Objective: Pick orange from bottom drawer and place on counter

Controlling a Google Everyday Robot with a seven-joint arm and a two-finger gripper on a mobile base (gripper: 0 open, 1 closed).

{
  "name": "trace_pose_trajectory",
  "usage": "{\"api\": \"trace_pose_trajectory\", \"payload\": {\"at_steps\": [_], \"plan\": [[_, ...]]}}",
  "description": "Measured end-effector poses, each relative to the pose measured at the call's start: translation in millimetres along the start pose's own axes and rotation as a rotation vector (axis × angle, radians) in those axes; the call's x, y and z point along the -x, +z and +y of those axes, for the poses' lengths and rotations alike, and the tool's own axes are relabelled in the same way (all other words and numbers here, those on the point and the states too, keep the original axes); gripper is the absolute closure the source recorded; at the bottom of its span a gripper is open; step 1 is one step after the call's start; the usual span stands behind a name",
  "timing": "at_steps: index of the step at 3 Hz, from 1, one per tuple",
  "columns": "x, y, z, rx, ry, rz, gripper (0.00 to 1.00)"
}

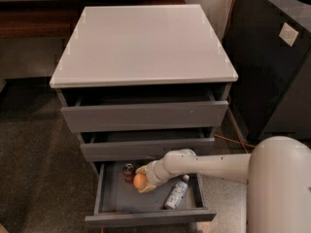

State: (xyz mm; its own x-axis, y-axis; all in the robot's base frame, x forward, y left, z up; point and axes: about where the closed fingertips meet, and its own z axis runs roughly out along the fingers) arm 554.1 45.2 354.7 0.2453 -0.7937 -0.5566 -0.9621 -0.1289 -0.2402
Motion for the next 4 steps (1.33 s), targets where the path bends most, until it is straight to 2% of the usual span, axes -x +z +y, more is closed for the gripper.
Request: {"api": "trace_pose_trajectory", "payload": {"at_steps": [1,3,4], "plan": [[16,-55,-8,-0.034,-0.008,-0.064,1.00],[18,-61,-9,-0.038,0.010,-0.090,1.00],[24,-83,-17,-0.069,0.058,-0.153,1.00]]}}
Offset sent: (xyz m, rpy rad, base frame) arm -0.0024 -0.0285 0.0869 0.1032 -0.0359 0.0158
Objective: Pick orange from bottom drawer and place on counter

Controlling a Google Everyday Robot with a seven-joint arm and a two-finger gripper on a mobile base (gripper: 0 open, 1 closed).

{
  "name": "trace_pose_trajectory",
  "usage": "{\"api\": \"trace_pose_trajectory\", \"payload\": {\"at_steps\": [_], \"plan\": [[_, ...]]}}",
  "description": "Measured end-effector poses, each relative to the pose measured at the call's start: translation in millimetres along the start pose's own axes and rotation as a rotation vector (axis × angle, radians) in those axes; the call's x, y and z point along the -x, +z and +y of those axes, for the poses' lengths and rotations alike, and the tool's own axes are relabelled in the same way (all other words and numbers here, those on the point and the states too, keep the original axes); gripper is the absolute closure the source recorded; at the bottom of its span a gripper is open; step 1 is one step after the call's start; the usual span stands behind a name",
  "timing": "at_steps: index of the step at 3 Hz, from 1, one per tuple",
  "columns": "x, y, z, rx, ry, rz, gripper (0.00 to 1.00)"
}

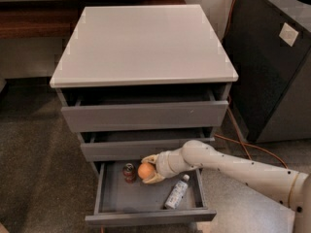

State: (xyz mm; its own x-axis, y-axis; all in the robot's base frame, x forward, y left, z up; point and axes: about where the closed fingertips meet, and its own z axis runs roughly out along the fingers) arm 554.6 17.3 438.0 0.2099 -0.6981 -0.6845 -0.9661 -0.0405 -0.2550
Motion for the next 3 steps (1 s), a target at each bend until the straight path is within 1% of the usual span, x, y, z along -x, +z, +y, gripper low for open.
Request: {"api": "trace_pose_trajectory", "payload": {"at_steps": [1,2,3], "plan": [[16,-37,-13,-0.032,0.045,-0.048,1.00],[36,-73,-23,-0.036,0.051,-0.056,1.00],[66,-115,-35,-0.033,0.018,-0.035,1.00]]}}
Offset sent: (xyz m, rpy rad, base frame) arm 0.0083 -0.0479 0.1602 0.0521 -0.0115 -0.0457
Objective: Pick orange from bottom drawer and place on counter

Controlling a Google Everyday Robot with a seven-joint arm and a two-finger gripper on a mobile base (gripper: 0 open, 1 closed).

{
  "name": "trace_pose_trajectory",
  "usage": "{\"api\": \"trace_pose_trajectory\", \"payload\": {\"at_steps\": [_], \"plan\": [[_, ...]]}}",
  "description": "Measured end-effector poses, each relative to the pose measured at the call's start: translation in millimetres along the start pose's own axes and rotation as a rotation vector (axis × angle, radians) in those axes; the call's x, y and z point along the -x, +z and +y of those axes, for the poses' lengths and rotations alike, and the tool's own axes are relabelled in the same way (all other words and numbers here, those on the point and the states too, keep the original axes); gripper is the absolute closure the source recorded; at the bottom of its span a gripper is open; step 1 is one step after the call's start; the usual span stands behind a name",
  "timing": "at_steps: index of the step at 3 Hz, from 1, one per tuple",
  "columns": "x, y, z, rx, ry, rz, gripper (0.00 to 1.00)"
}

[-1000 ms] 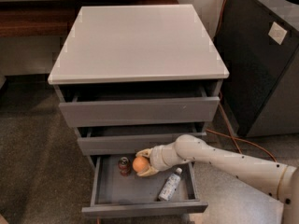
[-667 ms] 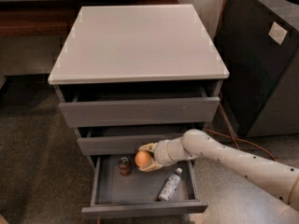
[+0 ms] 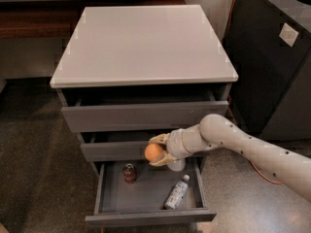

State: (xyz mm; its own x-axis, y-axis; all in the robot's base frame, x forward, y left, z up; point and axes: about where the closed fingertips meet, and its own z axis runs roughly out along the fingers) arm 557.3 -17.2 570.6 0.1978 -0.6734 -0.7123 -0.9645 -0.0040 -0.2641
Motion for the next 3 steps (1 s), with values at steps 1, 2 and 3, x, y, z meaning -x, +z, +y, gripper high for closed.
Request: {"api": "trace_pose_trajectory", "payload": {"at_steps": [1,2,3], "plan": [[32,-42,-12,-0.003,-0.045,0.021,1.00],[76,-103,-30,-0.009,-0.116,0.033,1.00],[100,-140,-44,-0.013,-0.158,0.048,1.00]]}}
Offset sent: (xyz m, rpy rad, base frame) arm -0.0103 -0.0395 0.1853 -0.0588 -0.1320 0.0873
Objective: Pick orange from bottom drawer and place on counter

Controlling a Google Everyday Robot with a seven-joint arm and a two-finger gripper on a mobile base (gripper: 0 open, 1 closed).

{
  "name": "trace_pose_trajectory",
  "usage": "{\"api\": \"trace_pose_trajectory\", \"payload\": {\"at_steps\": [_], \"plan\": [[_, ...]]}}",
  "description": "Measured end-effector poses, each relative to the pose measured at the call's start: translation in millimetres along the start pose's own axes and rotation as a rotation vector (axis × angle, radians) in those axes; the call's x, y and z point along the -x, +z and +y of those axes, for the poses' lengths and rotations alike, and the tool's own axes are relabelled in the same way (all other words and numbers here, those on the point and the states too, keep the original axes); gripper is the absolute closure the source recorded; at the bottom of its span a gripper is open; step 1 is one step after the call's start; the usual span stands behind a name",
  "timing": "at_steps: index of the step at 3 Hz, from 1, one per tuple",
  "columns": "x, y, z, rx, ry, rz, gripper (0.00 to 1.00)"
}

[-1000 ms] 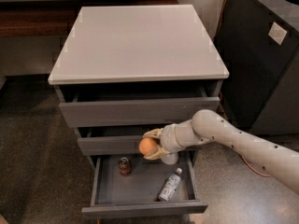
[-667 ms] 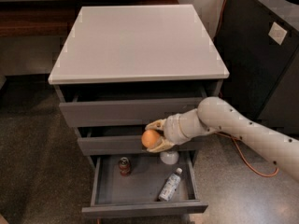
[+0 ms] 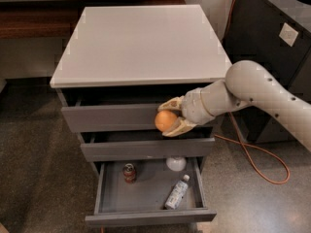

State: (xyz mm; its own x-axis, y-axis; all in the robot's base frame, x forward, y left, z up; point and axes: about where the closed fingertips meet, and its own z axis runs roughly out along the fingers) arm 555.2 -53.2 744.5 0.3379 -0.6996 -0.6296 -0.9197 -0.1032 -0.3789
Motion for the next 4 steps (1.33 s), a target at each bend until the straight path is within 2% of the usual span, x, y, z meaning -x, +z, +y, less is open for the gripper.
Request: {"api": "trace_pose_trajectory", "payload": {"at_steps": [2,3,4], "plan": [[64,-80,-48,-0.021,-0.115,0.033,1.00],[91,-112,-73,-0.027,-0.148,0.028,1.00],[91,-114,-75,-0.033,-0.148,0.028,1.00]]}}
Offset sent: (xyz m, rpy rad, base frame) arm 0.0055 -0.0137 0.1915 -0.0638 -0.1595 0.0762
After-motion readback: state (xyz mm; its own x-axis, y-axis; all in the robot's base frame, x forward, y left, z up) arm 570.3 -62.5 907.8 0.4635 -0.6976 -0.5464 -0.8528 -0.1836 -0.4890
